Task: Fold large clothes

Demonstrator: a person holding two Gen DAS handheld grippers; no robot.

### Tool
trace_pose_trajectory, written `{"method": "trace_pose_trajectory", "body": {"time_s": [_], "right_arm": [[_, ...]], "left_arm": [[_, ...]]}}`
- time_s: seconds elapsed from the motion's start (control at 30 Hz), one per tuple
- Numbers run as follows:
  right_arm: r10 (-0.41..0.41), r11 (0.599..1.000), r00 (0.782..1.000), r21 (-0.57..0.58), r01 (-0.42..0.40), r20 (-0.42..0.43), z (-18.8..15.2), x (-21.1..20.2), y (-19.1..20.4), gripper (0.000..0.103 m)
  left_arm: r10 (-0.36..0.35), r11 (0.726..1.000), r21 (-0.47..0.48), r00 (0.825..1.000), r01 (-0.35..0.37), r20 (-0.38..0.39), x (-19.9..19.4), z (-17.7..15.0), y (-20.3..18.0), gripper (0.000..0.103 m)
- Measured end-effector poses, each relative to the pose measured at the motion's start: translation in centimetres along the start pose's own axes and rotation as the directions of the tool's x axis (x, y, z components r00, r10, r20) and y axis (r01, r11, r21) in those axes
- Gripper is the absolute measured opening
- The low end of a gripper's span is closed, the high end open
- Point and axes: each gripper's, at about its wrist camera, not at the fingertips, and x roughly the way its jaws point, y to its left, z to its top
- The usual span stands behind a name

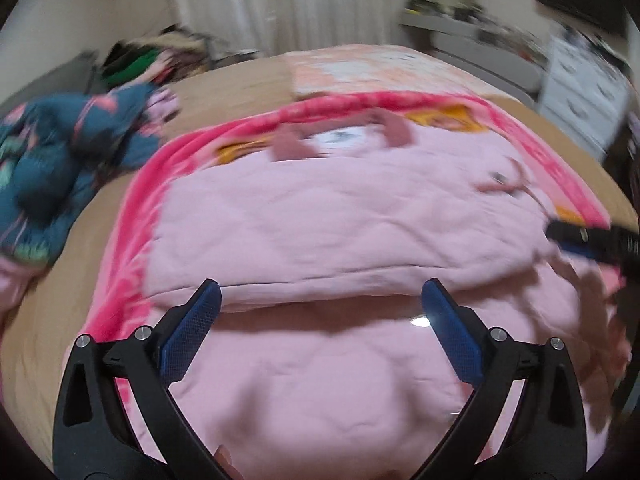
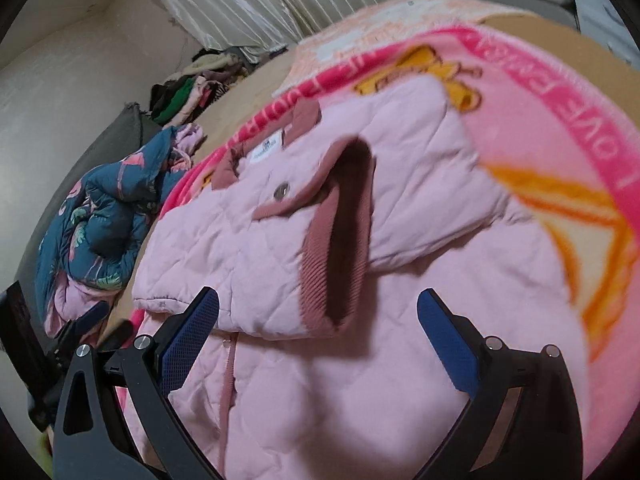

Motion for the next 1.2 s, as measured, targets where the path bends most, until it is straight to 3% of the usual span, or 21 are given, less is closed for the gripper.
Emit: {"method": "trace_pose_trajectory", "body": {"time_s": [0.1,0.2,0.27,0.3,0.33,0.37,0.6,0.8,1.1,1.2], "right_arm": [[0.012,0.999,1.000,0.040,-0.012,-0.002,-0.1,0.7,0.1,0.098],[0.047,0.993,0.999,0.107,-0.045,-0.014,-0.1,1.7,-0.2,0.078],[0.069,0.989,0.997,0.130,-0.066,-0.025,0.0,2.3,-0.5,0.052],[0.074,0.989,0.997,0.131,-0.071,-0.024,0.1,2.4,-0.5,0.045],[0.089,0.990,0.996,0.114,-0.086,-0.016,0.1,2.4,-0.1,0.029],[0.081,0.993,0.997,0.081,-0.080,-0.004,0.2,2.0,0.6,0.025],[0.052,0.974,0.986,-0.227,-0.014,0.159,3.6,-3.3,7.4,0.020],[0.039,0.951,0.972,-0.306,0.035,0.231,7.2,-5.0,8.6,0.019],[-0.064,0.974,0.988,-0.207,0.092,0.138,5.6,-0.4,3.3,0.020],[-0.089,0.980,0.991,-0.167,0.104,0.095,4.6,0.9,2.0,0.026]], "left_arm": [[0.024,0.997,-0.075,1.000,-0.023,0.009,-0.5,0.2,3.3,0.094],[0.032,0.991,-0.134,0.999,-0.029,0.021,-1.1,0.2,5.6,0.094],[0.035,0.987,-0.159,0.999,-0.030,0.029,-1.4,0.1,6.6,0.094],[0.032,0.985,-0.171,0.999,-0.025,0.033,-1.6,0.1,7.2,0.094],[0.033,0.984,-0.179,0.999,-0.025,0.037,-1.6,0.0,7.7,0.094],[0.036,0.982,-0.186,0.999,-0.028,0.039,-1.7,-0.1,8.1,0.094],[0.017,0.964,-0.265,0.999,-0.008,0.034,-0.9,-0.5,10.2,0.094],[0.015,0.961,-0.277,0.999,-0.001,0.051,-0.7,0.5,10.4,0.094],[-0.010,0.969,-0.246,0.998,0.023,0.055,0.5,2.5,9.2,0.094],[-0.018,0.973,-0.230,0.998,0.030,0.055,0.9,2.9,8.5,0.094]]}}
